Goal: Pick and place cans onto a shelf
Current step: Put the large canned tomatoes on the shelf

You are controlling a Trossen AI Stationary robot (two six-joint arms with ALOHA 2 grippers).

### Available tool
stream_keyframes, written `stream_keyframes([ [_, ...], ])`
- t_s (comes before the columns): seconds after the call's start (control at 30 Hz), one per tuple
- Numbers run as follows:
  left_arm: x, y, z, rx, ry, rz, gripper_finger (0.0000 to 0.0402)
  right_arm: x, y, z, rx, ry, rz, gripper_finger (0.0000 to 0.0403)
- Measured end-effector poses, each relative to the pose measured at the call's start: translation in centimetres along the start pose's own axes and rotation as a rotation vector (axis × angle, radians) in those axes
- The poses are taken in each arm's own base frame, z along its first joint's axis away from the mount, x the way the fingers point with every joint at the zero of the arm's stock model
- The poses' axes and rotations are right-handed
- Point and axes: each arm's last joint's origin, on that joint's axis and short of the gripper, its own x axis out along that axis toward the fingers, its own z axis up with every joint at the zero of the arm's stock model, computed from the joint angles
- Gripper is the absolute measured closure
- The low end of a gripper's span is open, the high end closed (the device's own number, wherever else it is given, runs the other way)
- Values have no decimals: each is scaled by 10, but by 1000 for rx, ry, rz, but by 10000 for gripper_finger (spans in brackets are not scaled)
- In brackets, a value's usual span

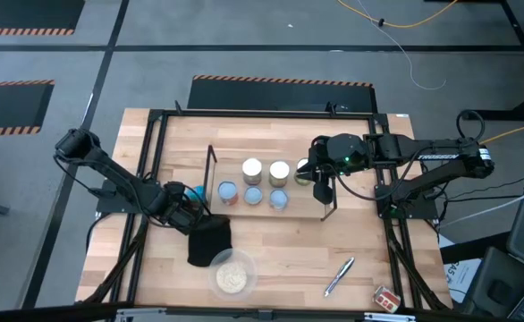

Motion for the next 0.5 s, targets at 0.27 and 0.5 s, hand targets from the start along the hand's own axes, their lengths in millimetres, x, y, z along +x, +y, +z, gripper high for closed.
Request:
stream_keyframes([
  [0.27, 7, 4, 1, 2, -56, -19, 366, 0, 0, 0, 0, 0, 0, 328],
  [0.5, 7, 3, 2, 27, -72, -24, 395, 0, 0, 0, 1, 0, 0, 328],
])
